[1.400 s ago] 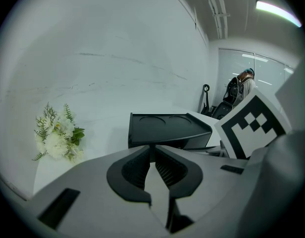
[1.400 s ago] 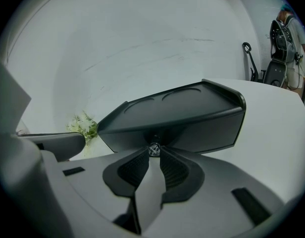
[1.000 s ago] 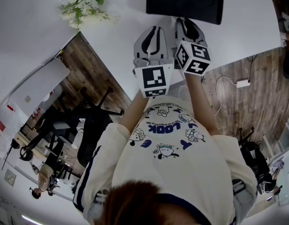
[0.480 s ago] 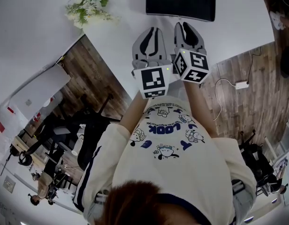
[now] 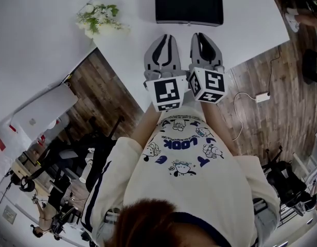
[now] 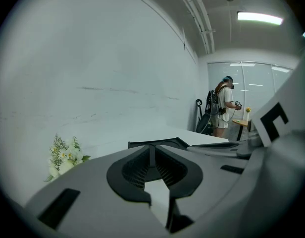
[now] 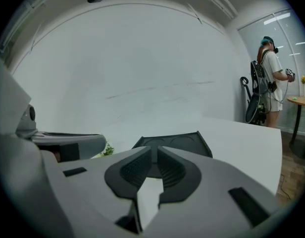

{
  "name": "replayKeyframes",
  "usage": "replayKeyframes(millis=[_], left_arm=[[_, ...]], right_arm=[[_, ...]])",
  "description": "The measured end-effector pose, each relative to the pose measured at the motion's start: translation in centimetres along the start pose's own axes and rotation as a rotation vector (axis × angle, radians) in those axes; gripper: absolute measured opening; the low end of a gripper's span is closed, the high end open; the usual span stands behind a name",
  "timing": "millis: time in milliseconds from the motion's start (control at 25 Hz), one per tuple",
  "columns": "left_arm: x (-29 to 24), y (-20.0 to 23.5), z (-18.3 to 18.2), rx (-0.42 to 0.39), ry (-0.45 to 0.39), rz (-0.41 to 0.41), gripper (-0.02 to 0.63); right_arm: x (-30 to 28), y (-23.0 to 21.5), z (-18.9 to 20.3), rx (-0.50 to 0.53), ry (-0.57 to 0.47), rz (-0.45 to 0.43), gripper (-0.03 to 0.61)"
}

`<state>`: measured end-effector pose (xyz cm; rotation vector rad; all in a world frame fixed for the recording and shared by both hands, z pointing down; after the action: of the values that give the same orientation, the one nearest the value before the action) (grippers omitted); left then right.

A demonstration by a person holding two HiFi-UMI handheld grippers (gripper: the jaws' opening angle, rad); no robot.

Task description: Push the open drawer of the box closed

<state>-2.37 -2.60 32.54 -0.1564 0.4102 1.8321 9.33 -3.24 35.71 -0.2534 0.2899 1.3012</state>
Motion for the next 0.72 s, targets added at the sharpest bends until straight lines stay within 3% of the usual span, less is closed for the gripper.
replayKeyframes(millis=[720], left_arm=[[2.2, -1.2, -3.1, -0.033, -0.130, 0.023, 0.043]], right_arm=[[3.2, 0.4, -3.6, 0.048, -0.121, 0.011, 0.050]])
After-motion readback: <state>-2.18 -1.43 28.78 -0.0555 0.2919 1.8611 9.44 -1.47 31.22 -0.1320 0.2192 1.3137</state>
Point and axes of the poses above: the fingertips, and each gripper's own axes: x backward along the fingers, y to its left, z out of its underside, the point moved 5 cm from there along x, backward along the fingers, and after that the axes turned 10 degrees about x, right-handed, at the moved point
